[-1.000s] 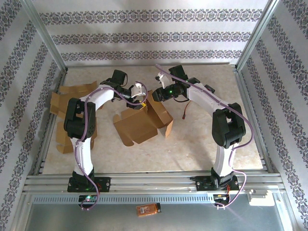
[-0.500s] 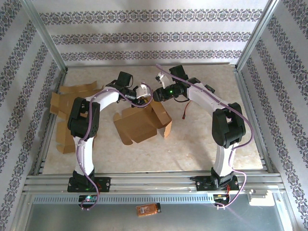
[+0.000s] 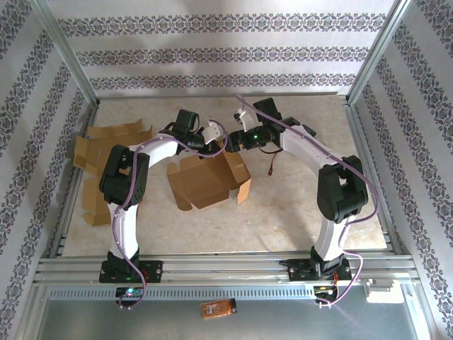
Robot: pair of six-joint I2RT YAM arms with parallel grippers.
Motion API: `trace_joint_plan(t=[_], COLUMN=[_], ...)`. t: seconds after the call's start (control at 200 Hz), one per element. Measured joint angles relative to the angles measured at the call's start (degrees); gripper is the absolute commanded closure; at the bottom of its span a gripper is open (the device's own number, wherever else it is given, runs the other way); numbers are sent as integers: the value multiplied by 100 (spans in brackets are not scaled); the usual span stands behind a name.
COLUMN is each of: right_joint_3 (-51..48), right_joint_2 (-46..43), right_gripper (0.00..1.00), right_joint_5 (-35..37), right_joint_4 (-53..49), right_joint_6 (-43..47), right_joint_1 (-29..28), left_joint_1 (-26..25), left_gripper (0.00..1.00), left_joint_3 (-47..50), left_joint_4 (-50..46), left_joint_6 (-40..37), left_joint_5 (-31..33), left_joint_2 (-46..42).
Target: Fold the paper box
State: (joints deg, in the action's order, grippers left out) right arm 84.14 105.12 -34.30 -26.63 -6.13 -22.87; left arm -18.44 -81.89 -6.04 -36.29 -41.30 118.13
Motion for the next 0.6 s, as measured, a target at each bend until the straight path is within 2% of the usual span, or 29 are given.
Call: trace_joint_plan(t=[0.31, 0.375, 0.43, 0.5, 0.6], right_joint_3=[-216, -216, -214, -214, -212], right_joint_2=[-55, -44, -28, -17, 0], right_gripper=[44, 46, 46, 47, 47], right_joint_5=[291, 339, 341, 343, 341], right_joint_4=[48, 68, 96, 120, 142], right_joint_6=[175, 205, 221, 249, 315], right_joint_1=[-92, -103, -101, -101, -101], left_joint_1=[-70, -76, -83, -98, -107], left_gripper=[68, 62, 61, 62, 73], left_joint_3=[-114, -140, -140, -140, -138], left_joint_4=[-74, -63, -31, 98, 330], left_joint_6=[1292, 1447, 1602, 1727, 1891], left_joint_5=[256, 258, 258, 249, 236], left_joint_2=[55, 98, 131, 179, 236])
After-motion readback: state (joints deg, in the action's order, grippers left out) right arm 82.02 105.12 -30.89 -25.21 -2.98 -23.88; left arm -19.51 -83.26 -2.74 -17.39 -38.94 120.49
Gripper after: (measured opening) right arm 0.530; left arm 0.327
